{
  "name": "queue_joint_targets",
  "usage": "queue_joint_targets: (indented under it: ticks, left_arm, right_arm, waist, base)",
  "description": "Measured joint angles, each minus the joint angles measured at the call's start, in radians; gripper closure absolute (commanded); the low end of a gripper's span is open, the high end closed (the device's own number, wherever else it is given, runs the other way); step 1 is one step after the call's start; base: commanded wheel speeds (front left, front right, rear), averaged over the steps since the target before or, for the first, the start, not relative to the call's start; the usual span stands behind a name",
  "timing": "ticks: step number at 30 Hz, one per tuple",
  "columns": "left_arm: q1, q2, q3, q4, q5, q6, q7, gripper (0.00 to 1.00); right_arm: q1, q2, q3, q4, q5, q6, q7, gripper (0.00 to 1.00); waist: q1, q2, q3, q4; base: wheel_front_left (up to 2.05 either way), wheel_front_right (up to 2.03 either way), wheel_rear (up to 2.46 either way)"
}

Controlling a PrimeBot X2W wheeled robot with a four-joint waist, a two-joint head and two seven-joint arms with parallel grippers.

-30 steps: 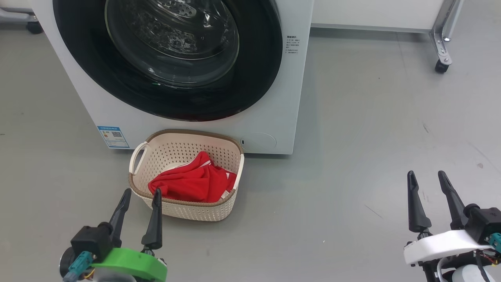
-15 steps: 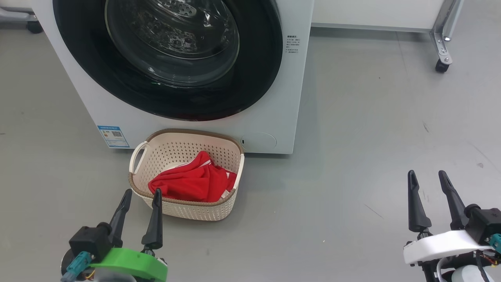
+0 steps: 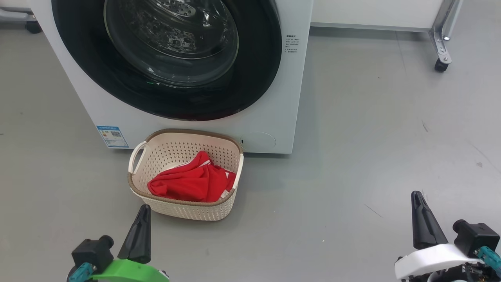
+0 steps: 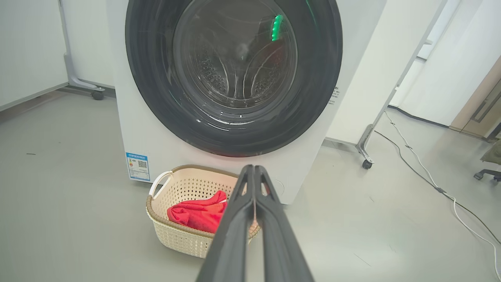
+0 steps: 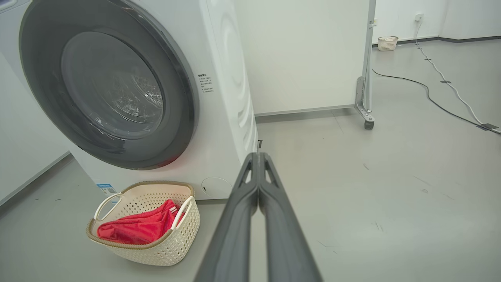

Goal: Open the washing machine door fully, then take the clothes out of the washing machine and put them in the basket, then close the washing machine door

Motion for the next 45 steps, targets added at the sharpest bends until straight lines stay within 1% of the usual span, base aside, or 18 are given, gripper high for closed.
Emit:
queue_joint_targets:
  ticks: [1,2,30,33,35,39,40,42,45]
  left_arm:
    - [0.000,0.000,0.000,-0.003,-0.013,0.000,0.000,1.00]
    - [0.000,0.000,0.026,-0.012,-0.176,0.000,0.042,1.00]
    - [-0.002,0.008,0.085,-0.014,-0.498,0.000,0.133,1.00]
    - [-0.002,0.009,0.093,-0.013,-0.538,0.000,0.142,1.00]
    - [-0.003,0.010,0.096,-0.013,-0.556,0.000,0.151,1.00]
    - [-0.003,0.011,0.102,-0.013,-0.606,0.000,0.162,1.00]
    - [-0.004,0.012,0.104,-0.013,-0.614,0.000,0.167,1.00]
    - [-0.005,0.012,0.110,-0.012,-0.653,0.000,0.176,1.00]
    - [-0.005,0.014,0.116,-0.012,-0.673,0.000,0.181,1.00]
  right_arm:
    - [0.000,0.001,0.000,0.000,0.008,0.002,0.002,1.00]
    - [-0.003,0.021,-0.037,0.002,0.174,0.024,0.039,1.00]
    - [-0.044,0.050,-0.116,0.049,0.491,0.082,0.130,1.00]
    - [-0.052,0.054,-0.126,0.054,0.524,0.084,0.139,1.00]
    - [-0.052,0.056,-0.132,0.059,0.549,0.092,0.148,1.00]
    - [-0.058,0.061,-0.142,0.069,0.593,0.094,0.159,1.00]
    - [-0.061,0.063,-0.145,0.071,0.605,0.102,0.164,1.00]
    - [-0.073,0.066,-0.153,0.076,0.637,0.104,0.171,1.00]
    - [-0.073,0.067,-0.160,0.079,0.662,0.113,0.179,1.00]
  waist:
    - [0.0000,0.0000,0.000,-0.001]
    - [0.0000,0.0000,0.001,-0.018]
    - [0.0000,0.0000,0.002,-0.049]
    - [0.0000,-0.0001,0.002,-0.052]
    - [0.0000,0.0000,0.002,-0.054]
    - [0.0000,0.0000,0.002,-0.059]
    - [0.0000,0.0000,0.002,-0.060]
    - [0.0000,0.0000,0.002,-0.063]
    - [0.0000,0.0000,0.002,-0.065]
  base:
    - [0.00,0.00,0.00]
    - [0.00,0.00,0.00]
    - [0.00,0.00,0.00]
    - [0.00,0.00,0.00]
    - [0.00,0.00,0.00]
    - [0.00,0.00,0.00]
    - [0.00,0.00,0.00]
    - [0.00,0.00,0.00]
    - [0.00,0.00,0.00]
